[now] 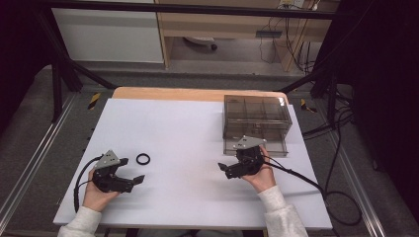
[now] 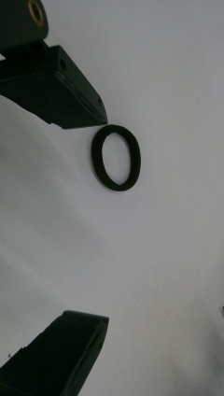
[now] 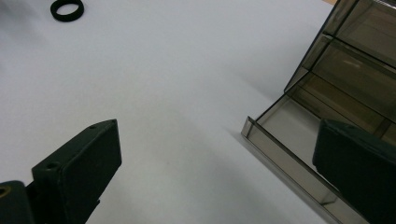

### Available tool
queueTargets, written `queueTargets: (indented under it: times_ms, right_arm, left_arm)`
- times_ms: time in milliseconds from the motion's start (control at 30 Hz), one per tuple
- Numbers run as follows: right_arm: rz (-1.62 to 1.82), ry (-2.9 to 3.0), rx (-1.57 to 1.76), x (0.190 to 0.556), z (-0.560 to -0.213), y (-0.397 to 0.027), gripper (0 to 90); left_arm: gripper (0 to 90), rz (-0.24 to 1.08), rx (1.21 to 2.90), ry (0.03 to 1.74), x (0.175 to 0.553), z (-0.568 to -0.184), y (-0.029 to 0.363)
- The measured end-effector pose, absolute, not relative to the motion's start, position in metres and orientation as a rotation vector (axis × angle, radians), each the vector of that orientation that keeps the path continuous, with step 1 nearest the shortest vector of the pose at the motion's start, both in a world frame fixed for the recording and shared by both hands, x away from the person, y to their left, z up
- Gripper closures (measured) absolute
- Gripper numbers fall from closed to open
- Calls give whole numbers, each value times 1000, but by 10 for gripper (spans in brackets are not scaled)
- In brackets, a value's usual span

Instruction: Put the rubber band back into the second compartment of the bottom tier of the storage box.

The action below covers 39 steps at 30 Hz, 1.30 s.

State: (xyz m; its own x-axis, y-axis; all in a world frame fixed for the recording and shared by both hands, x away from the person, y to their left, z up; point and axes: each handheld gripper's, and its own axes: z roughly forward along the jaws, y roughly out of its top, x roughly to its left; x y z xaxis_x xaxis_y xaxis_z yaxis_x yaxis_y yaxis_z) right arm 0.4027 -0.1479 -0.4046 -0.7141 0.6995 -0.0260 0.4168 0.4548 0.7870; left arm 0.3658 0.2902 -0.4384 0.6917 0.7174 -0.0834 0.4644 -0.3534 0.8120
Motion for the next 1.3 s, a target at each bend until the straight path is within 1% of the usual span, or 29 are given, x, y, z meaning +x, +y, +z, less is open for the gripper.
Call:
queueTargets:
  times_ms: [233, 567, 1300]
  right_arm:
    - [1142, 2366, 941, 406, -402, -138, 22]
    - [1189, 2368, 926, 413, -396, -112, 27]
    - [1205, 2397, 906, 434, -394, -71, 35]
  left_arm:
    - [44, 356, 2017, 907, 366, -439, 289]
    - [44, 355, 2020, 904, 366, -439, 288]
    - [44, 356, 2020, 904, 365, -439, 288]
